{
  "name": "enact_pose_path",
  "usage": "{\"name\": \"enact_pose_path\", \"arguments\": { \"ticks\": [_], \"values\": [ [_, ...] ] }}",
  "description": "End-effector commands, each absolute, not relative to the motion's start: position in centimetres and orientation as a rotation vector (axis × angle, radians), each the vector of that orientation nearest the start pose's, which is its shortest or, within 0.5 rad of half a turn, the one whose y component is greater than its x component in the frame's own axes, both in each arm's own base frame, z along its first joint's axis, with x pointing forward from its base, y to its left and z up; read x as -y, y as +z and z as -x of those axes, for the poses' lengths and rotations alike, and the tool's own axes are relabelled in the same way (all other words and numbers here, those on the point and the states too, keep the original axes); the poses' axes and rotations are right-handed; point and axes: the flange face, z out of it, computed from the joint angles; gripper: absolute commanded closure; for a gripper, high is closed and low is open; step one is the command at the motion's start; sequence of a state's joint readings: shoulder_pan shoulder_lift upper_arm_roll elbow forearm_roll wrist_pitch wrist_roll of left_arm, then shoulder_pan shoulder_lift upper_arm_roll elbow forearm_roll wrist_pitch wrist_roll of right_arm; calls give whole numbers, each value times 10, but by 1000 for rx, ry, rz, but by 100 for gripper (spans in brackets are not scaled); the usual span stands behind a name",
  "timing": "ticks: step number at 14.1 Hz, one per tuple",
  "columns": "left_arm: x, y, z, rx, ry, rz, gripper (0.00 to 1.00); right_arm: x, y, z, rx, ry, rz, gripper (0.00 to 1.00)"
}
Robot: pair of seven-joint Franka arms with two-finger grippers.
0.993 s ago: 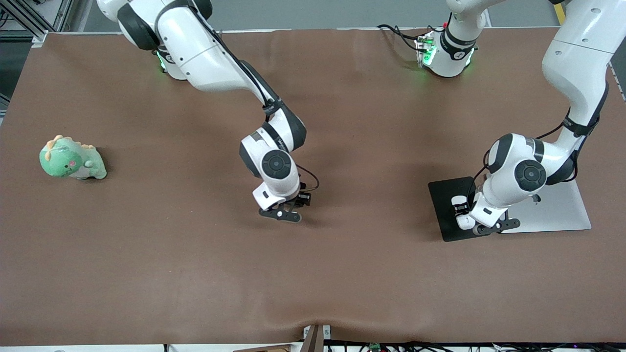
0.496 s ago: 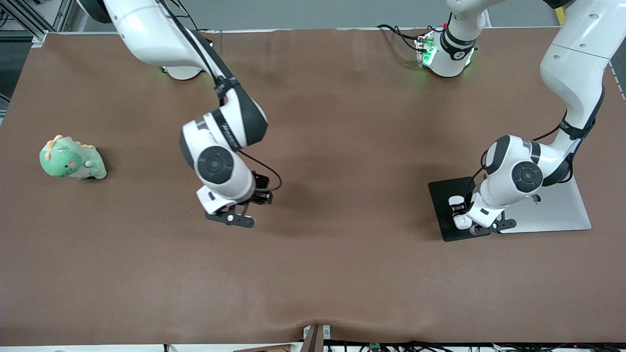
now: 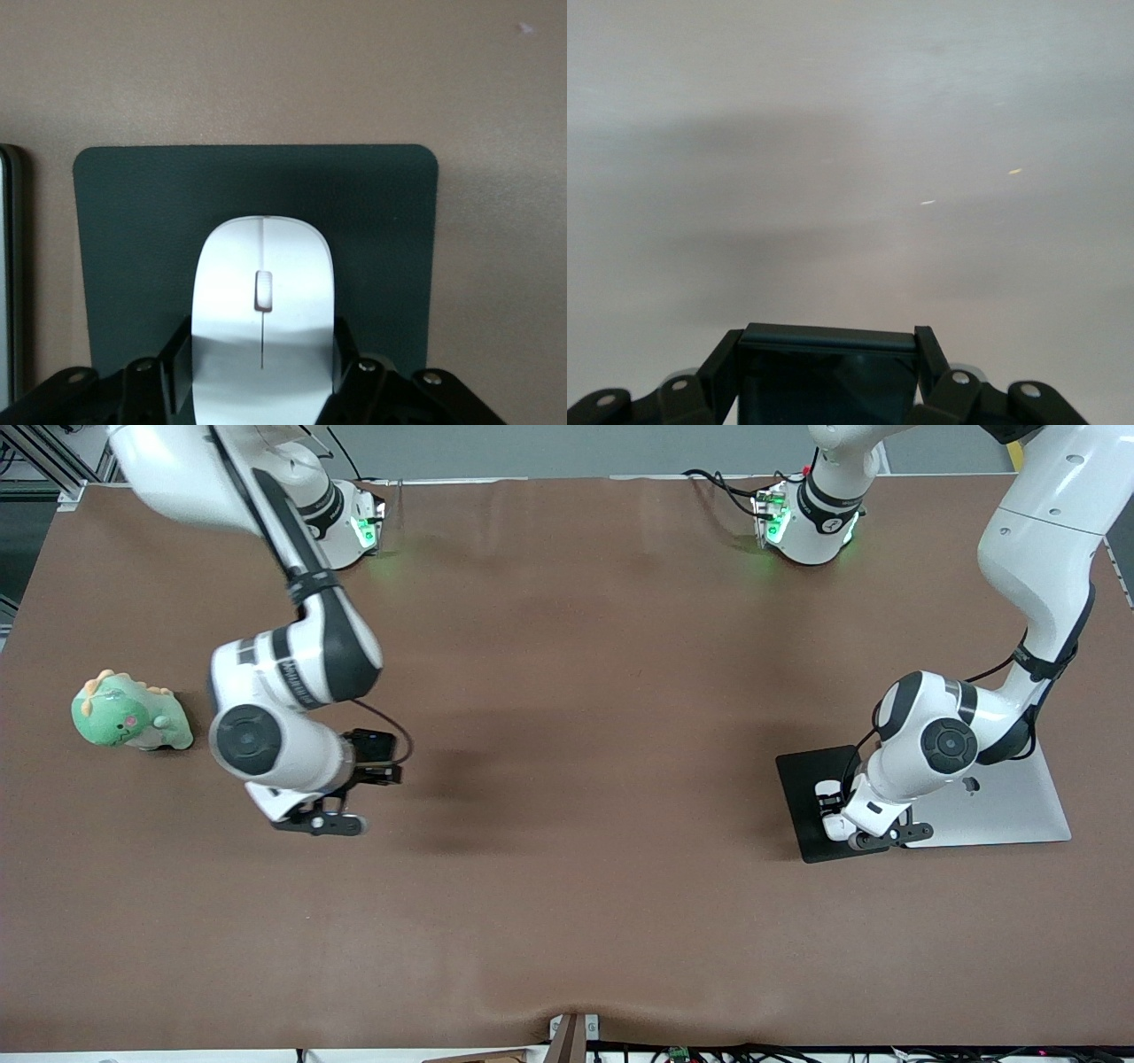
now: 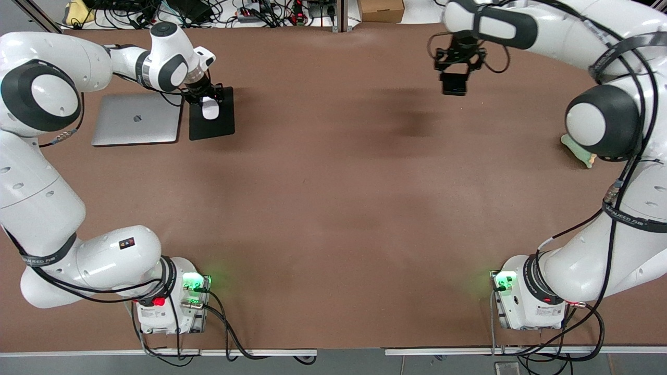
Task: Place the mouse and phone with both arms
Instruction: 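Release the mouse on the pad while the right gripper carries the phone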
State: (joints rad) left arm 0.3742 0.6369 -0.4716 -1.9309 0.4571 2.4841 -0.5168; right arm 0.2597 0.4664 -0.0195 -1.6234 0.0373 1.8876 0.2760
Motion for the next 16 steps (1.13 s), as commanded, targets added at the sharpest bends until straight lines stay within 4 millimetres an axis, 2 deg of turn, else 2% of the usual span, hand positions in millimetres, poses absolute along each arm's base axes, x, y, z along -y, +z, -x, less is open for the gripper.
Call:
{"name": "enact_pose_path", "arguments": {
  "ticks": [1,4,5,6,7,10,13,16],
  "values": [
    [52,182,-618,215,-59,3134,44,-101,328,-628,3,359,3103,100],
    [55,179,-617,212,-55,3138,40,-47,306,-624,35,381,3084,100],
    [56,179,-617,209,-55,3138,35,-33,298,-622,47,375,3091,100],
    [55,179,-617,212,-55,3138,20,-13,286,-617,40,370,3096,100],
    [55,179,-617,212,-55,3138,0,7,275,-611,54,358,3114,100],
    [56,189,-621,197,-76,3131,0,59,250,-595,52,344,3144,100],
    [62,218,-625,158,-112,3108,0,92,239,-584,48,353,3130,100],
    [71,258,-633,147,-144,3088,0,118,228,-582,43,349,3167,100]
  ]
}}
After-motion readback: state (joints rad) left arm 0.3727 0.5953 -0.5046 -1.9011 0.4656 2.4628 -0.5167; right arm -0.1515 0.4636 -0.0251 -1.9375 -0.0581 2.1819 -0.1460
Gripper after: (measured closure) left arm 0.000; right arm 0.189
